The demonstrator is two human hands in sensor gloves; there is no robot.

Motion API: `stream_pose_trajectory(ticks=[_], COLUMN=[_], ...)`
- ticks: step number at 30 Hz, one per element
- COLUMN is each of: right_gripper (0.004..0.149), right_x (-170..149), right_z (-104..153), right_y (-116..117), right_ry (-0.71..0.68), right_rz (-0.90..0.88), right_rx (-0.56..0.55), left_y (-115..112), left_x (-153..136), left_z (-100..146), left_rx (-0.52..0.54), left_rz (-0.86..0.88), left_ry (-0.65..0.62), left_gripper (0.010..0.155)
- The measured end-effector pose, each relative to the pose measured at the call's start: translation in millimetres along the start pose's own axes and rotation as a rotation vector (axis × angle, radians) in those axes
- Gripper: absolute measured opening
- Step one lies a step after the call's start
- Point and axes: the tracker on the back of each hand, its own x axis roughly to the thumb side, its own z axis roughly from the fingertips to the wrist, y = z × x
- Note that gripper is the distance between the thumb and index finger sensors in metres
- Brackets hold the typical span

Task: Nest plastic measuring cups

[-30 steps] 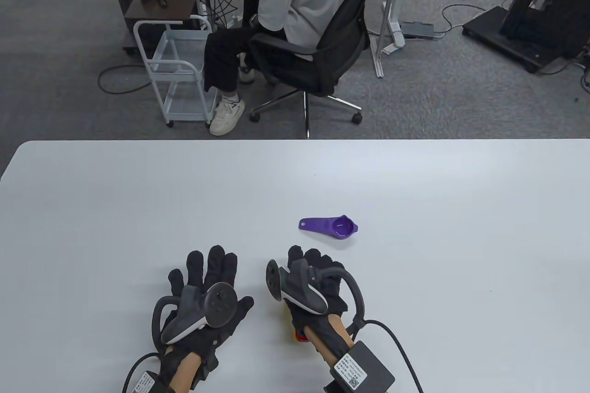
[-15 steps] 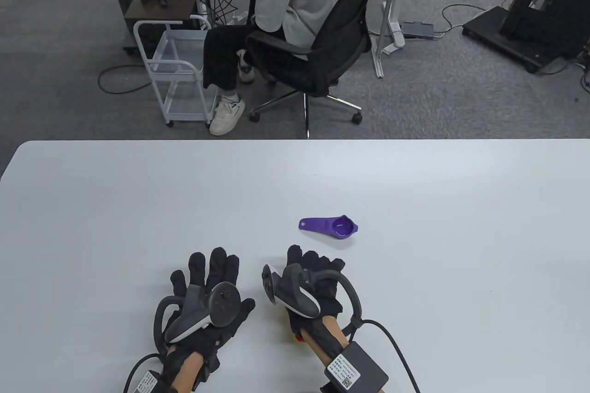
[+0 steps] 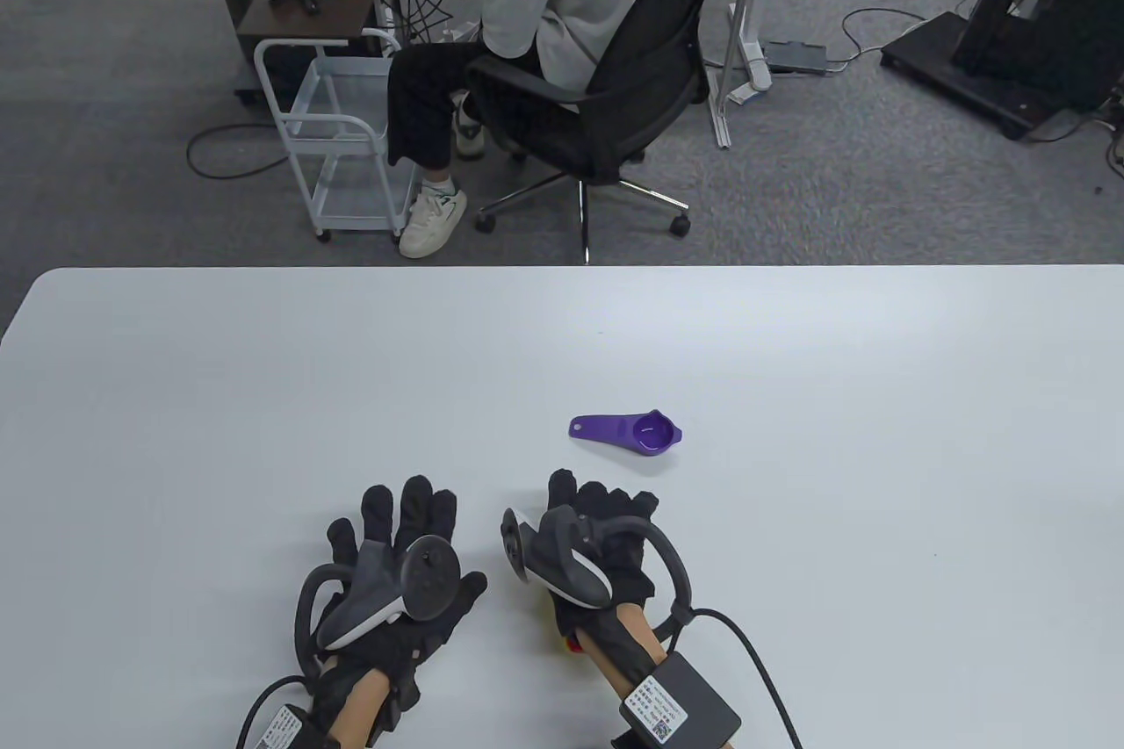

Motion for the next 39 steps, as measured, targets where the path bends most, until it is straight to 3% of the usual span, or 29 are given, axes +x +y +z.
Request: stream_pose_trajectory(ticks=[3, 6, 10, 14, 20, 26, 29, 32, 39], right_gripper=[0.08, 0.082, 0.079, 0.076, 0.077, 0.071, 0.06, 0.059, 0.061], right_x=[-9.8, -36.3, -83.5, -101.3, -87.1, -80.4, -81.3, -88.5, -113.6], right_z=[-1.0, -6.2, -34.7, -68.1, -111.1, -130.1, -129.6, -119.3, -59.1], right_y=[-7.2, -25.1, -32.5, -4.6, 47.4, 67.7, 65.1, 55.6, -6.2], right_ry=[-0.014, 0.021, 0.076, 0.023, 0.008, 0.019, -0.003, -0.029, -0.051], right_rz=[-0.061, -0.19, -0.218, -0.165, -0.057, -0.097, -0.088, -0.132, -0.294], right_rx=[0.023, -0.048, -0.111, 0.008, 0.205, 0.328, 0.123, 0.09, -0.123], left_y=[1.0, 4.6, 8.9, 9.5, 9.5, 7.1, 4.9, 4.0, 4.0], left_x=[-0.9, -4.0, -9.0, -10.9, -11.9, -13.8, -15.8, -16.5, -10.6], left_z=[0.5, 2.6, 4.2, 4.2, 5.4, 1.5, -0.4, -1.2, 0.1], left_rx=[-0.003, 0.018, 0.054, 0.058, 0.066, 0.038, 0.017, 0.01, 0.013], left_rz=[0.003, 0.011, 0.014, 0.016, 0.01, 0.011, 0.021, 0.021, 0.038], left_ry=[0.003, 0.006, 0.016, 0.024, 0.037, 0.057, 0.065, 0.068, 0.033], left_gripper=[0.09, 0.09, 0.09, 0.09, 0.09, 0.09, 0.09, 0.09, 0.09])
